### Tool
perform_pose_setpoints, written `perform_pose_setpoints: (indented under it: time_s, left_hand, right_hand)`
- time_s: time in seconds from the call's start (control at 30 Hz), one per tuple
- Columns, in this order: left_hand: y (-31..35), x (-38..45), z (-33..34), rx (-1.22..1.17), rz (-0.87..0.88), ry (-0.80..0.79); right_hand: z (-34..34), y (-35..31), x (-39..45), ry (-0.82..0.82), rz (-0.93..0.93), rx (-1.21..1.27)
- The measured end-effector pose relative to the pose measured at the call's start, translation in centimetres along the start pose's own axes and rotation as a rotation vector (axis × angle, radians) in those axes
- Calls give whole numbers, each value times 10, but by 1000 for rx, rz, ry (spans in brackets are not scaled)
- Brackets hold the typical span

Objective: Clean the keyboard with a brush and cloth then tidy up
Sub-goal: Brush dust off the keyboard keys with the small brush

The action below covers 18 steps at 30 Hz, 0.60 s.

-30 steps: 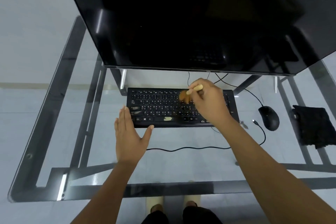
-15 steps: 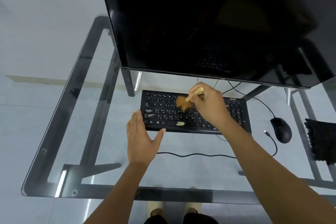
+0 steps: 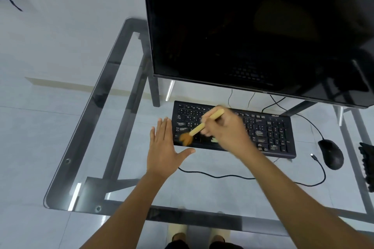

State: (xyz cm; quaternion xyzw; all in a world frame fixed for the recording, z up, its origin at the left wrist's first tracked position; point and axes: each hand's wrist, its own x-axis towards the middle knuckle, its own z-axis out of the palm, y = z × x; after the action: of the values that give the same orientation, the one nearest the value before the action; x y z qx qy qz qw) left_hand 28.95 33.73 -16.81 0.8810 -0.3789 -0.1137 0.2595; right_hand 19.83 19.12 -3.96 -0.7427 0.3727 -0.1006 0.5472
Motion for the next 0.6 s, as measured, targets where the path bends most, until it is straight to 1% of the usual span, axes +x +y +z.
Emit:
perform_pose_setpoints:
  time_s: [0.03,0.07,0.1,0.13,0.23,0.27,0.3,0.33,0.4,0.43,0.47,0.5,0.53,0.57,0.6]
  left_hand:
    - [-1,-1,1,11,-1,3]
    - [0,-1,1,19,-2,2]
    - [1,-1,1,24,-2,2]
    - [2,-1,1,26,-1,3]
    - [3,-1,-1,27,-6,5]
    - [3,-1,-1,30,-7,3]
    - [2,-1,-1,33,-6,2]
    - [2,-2,-1,35,-7,4]
    - [3,-1,-1,39,-7,5]
    - [3,-1,-1,40,-3,6]
    - [3,-1,0,41,3,11]
    - [4,-1,0,41,8,14]
    - [4,-1,0,44,10,16]
    - [3,-1,0,47,9,16]
    - [3,-1,0,52,7,16]
  right_hand:
    - [10,2,-2,-77,9,-3]
    - [15,5,-3,-107,6,-34]
    - [14,7,-1,-87,0,-69]
    - [8,9,5,-27,-3,-102]
    - [-18,6,22,237,-45,-203]
    - [-23,3,26,269,-58,-197]
    - [-24,0,30,258,-60,-175]
    - [-22,-3,33,205,-52,-169]
    - [-18,-5,38,90,-72,-284]
    - [-18,-6,43,106,-108,-350]
    - [-19,-10,48,183,-153,-381]
    - [-20,-13,52,254,-174,-341]
    - [-19,-14,54,275,-177,-275]
    - [-16,-16,55,245,-151,-205]
    - [-10,-17,55,160,-106,-167]
